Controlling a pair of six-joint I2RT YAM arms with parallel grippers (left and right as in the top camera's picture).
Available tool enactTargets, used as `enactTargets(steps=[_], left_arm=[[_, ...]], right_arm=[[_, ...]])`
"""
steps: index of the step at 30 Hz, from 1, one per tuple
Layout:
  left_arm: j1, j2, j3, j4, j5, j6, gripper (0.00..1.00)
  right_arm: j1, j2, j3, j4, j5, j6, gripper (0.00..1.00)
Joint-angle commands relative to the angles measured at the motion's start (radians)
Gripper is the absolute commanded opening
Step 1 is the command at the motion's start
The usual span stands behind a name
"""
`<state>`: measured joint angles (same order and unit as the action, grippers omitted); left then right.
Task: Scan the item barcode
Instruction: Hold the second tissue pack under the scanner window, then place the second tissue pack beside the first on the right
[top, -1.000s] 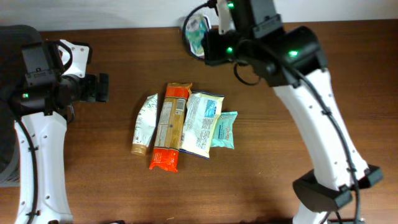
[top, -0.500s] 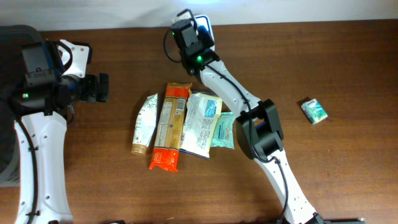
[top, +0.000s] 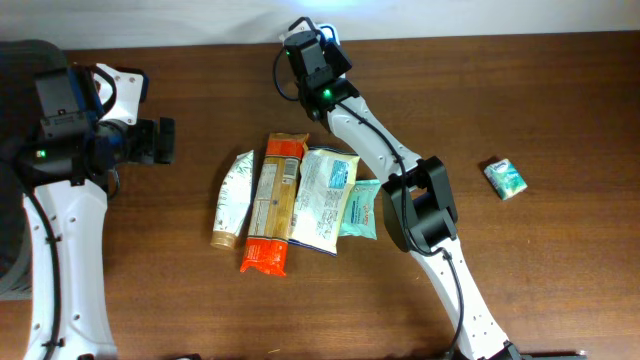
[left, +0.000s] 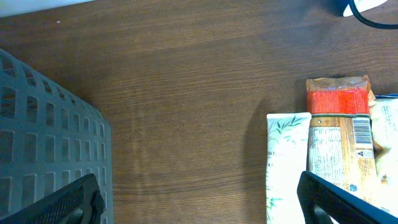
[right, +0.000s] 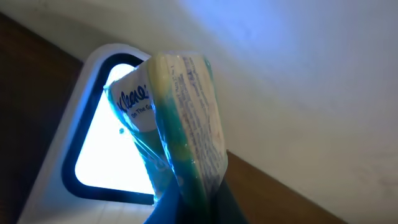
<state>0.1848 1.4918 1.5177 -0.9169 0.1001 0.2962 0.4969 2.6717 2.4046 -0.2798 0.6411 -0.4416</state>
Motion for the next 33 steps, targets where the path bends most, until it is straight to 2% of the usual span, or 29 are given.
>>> enactTargets(steps=[1, 5, 8, 10, 14, 18, 21, 23, 28, 33], left_arm=[[0.003, -0.016, 0.005, 0.003, 0.007, 0.012, 0.99], [0.003, -0.016, 0.005, 0.002, 0.007, 0.012, 0.99], [0.003, -0.016, 0.005, 0.002, 0.007, 0.012, 0.99], [0.003, -0.016, 0.005, 0.002, 0.007, 0.012, 0.99], [0.003, -0.016, 0.005, 0.002, 0.007, 0.012, 0.99], [0.003, -0.016, 0.005, 0.002, 0.007, 0.012, 0.99], [0.003, -0.016, 0.005, 0.002, 0.007, 0.012, 0.99], [0.003, -0.016, 0.005, 0.002, 0.007, 0.012, 0.99], [0.003, -0.016, 0.005, 0.002, 0.007, 0.012, 0.99], [0.003, -0.016, 0.005, 0.002, 0.007, 0.012, 0.99]], right_arm=[[0.002, -0.016, 0.014, 0.007, 0.071, -0.025, 0.04], [0.019, -0.090, 0.014, 0.000, 0.071, -0.003, 0.04], [0.027, -0.187, 0.014, -0.124, 0.006, 0.107, 0.04], [0.024, -0.289, 0.014, -0.349, -0.174, 0.278, 0.04], [-0.006, -0.433, 0.014, -0.716, -0.459, 0.491, 0.04], [-0.067, -0.508, 0.014, -1.062, -0.650, 0.529, 0.04], [-0.137, -0.503, -0.008, -1.253, -0.682, 0.533, 0.04], [-0.183, -0.502, -0.085, -1.258, -0.682, 0.539, 0.04], [-0.419, -0.502, -0.431, -1.202, -0.682, 0.608, 0.04], [-0.574, -0.502, -0.595, -1.078, -0.682, 0.608, 0.05]])
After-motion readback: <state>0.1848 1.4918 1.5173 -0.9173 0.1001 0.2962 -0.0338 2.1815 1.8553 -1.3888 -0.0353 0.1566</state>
